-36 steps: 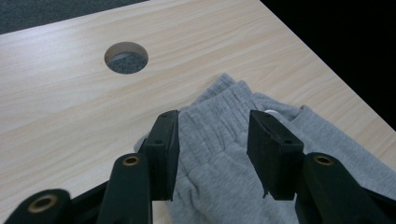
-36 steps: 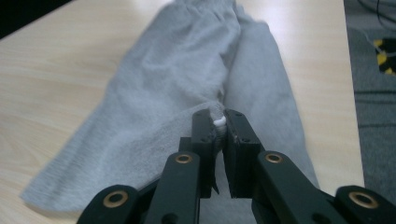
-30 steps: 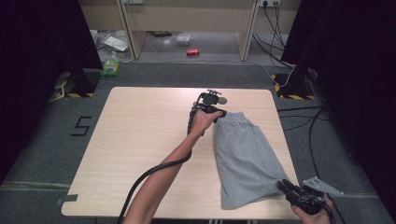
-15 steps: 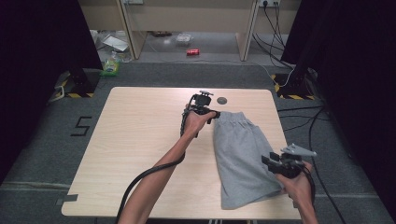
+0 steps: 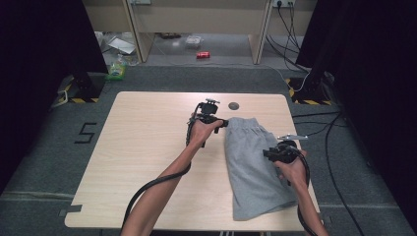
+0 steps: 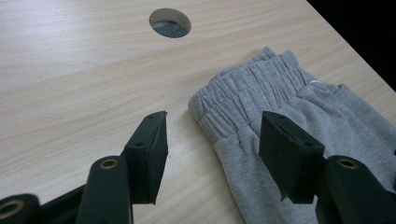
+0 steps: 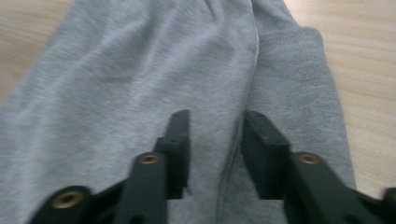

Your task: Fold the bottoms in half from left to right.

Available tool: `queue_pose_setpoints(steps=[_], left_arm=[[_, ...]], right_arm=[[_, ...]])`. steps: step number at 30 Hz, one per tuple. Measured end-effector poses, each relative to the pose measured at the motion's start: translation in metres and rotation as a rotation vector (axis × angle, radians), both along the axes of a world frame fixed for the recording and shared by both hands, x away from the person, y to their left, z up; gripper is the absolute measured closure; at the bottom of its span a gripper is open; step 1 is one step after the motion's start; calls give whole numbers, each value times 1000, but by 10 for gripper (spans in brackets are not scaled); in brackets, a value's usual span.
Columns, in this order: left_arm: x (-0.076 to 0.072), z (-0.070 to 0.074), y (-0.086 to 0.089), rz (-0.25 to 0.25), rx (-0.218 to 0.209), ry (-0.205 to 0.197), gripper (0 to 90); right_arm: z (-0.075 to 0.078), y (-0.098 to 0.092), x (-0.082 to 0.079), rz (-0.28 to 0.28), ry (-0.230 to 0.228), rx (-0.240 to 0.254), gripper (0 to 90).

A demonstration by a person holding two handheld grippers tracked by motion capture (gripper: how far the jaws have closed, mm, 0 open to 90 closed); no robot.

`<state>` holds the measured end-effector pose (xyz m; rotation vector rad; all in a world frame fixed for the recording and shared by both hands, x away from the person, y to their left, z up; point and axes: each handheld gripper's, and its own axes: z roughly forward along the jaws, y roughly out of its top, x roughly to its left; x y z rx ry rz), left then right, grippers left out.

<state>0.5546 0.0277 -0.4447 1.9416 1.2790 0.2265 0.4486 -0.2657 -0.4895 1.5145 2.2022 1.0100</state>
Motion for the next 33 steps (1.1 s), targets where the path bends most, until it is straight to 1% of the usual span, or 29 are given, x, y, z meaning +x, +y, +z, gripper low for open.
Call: queue_pose_setpoints(steps=[1,2,3,4,5,6,7,9,11,13,15,17,18,19,20,23,24,25,27,31,33], left_arm=[[0,0,1,-3,-2,2,416],[0,-1,1,-1,-7,4,416],[0,-2,1,0,-8,4,416],[0,-2,1,-3,-8,6,416],[0,-3,1,-1,-9,8,416],[0,-4,2,1,-7,8,416],[0,-4,1,1,-6,10,416],[0,-5,1,-1,-4,10,416],[0,-5,-1,-2,-6,12,416],[0,-7,-4,-5,-5,13,416],[0,-9,-7,-10,-1,17,416],[-1,-11,-8,-16,5,20,415],[-1,-12,-8,-17,5,22,416],[-1,-12,-8,-18,7,22,416],[-1,-12,-7,-19,10,20,415],[-2,-11,-3,-13,5,18,413],[-3,-11,-2,-15,7,19,410],[-4,-10,-1,-15,8,15,409],[-6,-9,2,-17,3,13,407],[-6,-8,8,-8,10,12,402],[-6,-8,10,-3,10,12,402]], right_arm=[[-2,0,3,11,1,22,853],[-2,0,3,11,1,22,853],[-1,-1,3,-2,-1,21,859],[2,-3,3,-7,-15,4,862],[6,-5,3,-19,-24,0,864],[15,-12,2,-46,-47,8,866],[15,-12,2,-46,-47,8,866],[25,-22,1,-77,-75,22,867],[30,-30,1,-98,-81,9,867],[26,-37,5,-113,-65,-1,866],[16,-38,10,-110,-33,-23,864],[6,-37,13,-112,-3,-35,847],[3,-37,13,-116,-1,-29,814],[3,-37,12,-133,0,-19,785],[5,-38,10,-136,-8,-23,754],[15,-39,-4,-143,-30,-32,679],[21,-39,-20,-124,-40,-62,654],[21,-39,-20,-124,-40,-62,654],[23,-39,-39,-95,-50,-59,643],[19,-41,-82,-62,-36,-68,604],[16,-43,-100,-53,-38,-54,591]])
